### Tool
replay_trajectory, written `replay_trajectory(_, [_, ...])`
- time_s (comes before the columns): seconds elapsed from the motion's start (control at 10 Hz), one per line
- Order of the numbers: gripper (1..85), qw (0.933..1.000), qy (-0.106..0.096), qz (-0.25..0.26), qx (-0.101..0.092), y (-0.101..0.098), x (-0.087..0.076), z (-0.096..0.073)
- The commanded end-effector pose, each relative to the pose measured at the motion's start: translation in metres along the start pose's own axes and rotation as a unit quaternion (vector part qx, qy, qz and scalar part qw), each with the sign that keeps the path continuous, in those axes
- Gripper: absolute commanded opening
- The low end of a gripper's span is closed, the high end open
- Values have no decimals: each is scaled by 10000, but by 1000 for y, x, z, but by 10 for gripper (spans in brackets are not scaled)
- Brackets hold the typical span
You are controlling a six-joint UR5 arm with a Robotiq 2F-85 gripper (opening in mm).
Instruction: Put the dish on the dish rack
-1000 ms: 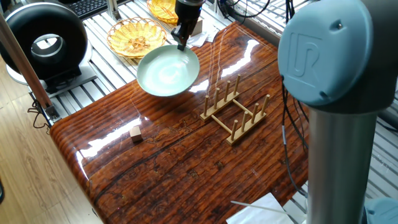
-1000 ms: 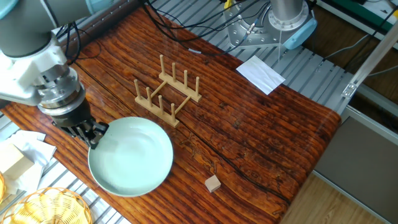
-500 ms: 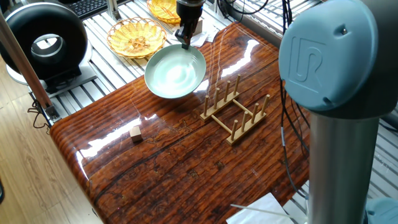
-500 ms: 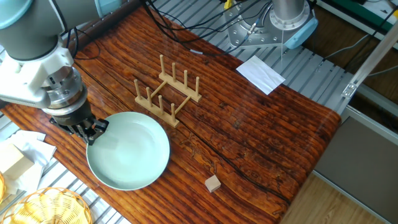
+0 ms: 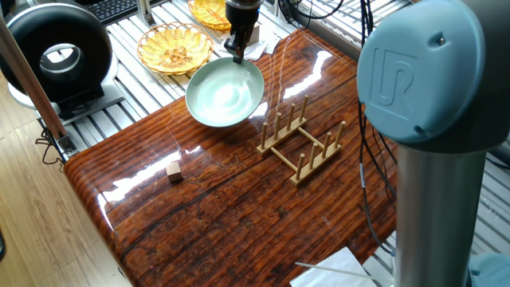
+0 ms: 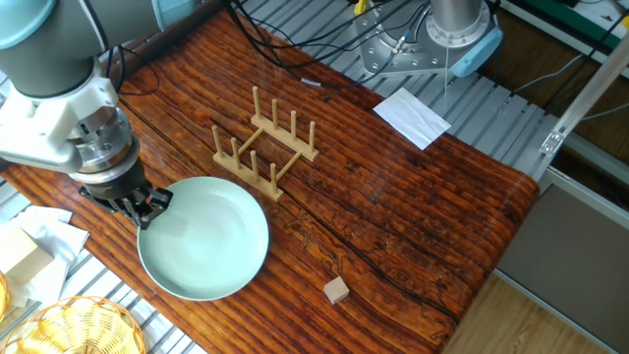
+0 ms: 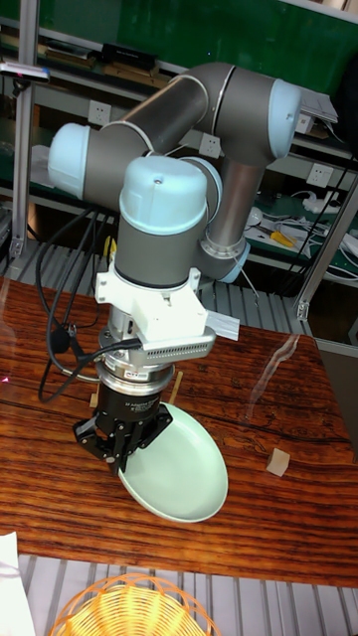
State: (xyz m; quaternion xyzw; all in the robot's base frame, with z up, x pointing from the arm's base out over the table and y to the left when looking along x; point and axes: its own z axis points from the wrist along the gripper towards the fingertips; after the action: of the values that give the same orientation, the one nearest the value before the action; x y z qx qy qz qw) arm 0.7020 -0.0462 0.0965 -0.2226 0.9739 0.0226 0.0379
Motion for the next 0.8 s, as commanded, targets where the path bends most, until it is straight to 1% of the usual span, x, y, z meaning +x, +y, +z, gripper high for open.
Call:
replay_trajectory(0.0, [10,9996,-77,214,-169,7,-4,0])
replay_trajectory(0.1, [10,9991,-247,284,-193,8,-13,-1])
replay_trajectory(0.3, [10,9981,-458,351,-200,8,-24,-2])
replay_trajectory(0.4, [10,9977,-566,347,-159,5,-29,-2])
replay_trajectory(0.5, [10,9973,-612,354,-205,8,-32,-2])
replay_trajectory(0.6, [10,9973,-605,354,-208,8,-31,-2])
replay_trajectory(0.7, [10,9970,-670,322,-218,8,-35,-3])
